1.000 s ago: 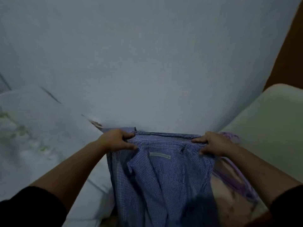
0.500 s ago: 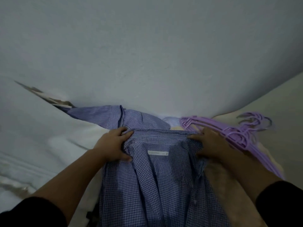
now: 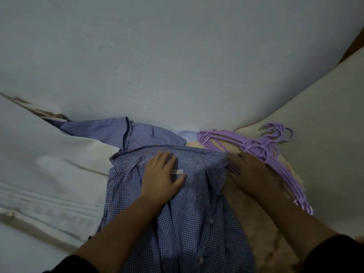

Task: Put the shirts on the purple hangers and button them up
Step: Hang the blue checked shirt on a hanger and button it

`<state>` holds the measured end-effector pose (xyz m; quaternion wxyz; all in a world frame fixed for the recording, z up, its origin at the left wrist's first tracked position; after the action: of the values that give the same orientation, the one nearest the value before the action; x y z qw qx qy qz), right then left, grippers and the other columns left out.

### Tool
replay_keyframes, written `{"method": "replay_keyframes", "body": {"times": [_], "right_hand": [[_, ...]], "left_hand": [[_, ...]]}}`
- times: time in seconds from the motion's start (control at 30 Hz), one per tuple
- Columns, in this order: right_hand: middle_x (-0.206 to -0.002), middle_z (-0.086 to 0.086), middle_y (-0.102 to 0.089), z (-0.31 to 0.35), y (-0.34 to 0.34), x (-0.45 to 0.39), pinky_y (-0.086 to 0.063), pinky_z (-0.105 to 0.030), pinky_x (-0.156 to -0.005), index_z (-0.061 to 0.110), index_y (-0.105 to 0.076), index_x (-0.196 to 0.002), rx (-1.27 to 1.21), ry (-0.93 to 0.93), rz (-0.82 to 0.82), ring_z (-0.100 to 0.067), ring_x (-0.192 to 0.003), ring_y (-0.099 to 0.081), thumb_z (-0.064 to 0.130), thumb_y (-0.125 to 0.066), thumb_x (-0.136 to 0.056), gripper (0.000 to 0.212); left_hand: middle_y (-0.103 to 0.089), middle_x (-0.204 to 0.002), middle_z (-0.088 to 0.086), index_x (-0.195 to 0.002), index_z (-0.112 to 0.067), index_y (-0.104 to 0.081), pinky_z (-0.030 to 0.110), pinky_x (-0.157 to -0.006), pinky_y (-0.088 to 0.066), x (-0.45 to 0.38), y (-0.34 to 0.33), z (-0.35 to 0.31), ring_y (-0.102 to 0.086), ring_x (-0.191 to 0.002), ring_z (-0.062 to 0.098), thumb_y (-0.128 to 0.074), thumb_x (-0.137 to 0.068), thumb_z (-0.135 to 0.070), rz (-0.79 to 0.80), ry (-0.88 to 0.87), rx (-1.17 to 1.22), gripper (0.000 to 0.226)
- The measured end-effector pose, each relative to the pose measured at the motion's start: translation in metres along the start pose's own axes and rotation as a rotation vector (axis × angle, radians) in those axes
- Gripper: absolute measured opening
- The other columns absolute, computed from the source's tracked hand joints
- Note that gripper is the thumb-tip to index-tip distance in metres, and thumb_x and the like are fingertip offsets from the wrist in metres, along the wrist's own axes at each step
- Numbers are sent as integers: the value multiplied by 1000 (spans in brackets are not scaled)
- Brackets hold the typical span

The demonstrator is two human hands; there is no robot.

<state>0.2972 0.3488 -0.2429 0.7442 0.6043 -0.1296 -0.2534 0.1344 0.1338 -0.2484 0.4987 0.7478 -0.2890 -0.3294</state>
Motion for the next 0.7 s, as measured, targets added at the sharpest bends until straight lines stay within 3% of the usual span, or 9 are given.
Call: {"method": "replay_keyframes", "body": {"times": [0.1,0.17,0.33,0.53,0.7], "right_hand": [[-120,-23,-56,-14,6,28,-48,-51,-88,8,-50,-132,18,-140,-101,-42,-108,-54,51,-44,-76,71],[-124,-29,-52,-28,0,42,-45,-55,-89,-1,-46,-133,59,-255,-80,-47,-110,-52,55,-43,-73,83],[-127,-39,-47,-56,-15,58,-42,-62,-90,-14,-41,-132,76,-362,41,-56,-112,-50,63,-40,-61,105],[-122,-32,-53,-63,-19,57,-44,-53,-93,-11,-43,-132,147,-354,9,-47,-109,-53,59,-41,-64,98],[-127,-35,-50,-58,-18,57,-39,-59,-97,-14,-41,-132,128,-370,-93,-52,-115,-49,31,-84,-54,101]], "left_hand": [[-14,-161,1,-152,-15,-22,36,-119,-1,7,-31,-32,-4,-148,21,-36,-92,-64,126,93,10,78],[-6,-162,2,-154,-14,-14,35,-119,2,11,-48,-42,2,-149,21,-33,-96,-57,174,109,-10,74],[-3,-162,3,-154,-13,-11,34,-119,1,14,-68,-40,1,-149,22,-27,-100,-51,238,132,-85,68],[-5,-162,2,-154,-13,-11,32,-119,1,15,-79,-37,0,-149,20,-25,-100,-51,267,144,-84,68],[-4,-162,1,-154,-14,-11,30,-118,1,15,-83,-36,0,-149,18,-24,-100,-51,260,149,-74,67]]}}
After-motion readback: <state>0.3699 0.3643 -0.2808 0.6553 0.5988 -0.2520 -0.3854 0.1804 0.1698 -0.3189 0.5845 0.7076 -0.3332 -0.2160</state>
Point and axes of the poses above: each hand's wrist, its own x-axis away from the middle knuckle, its own y-axis out of the back of the hand, z = x × y, the point moved 2 cm from there along -x, towards the middle knuckle
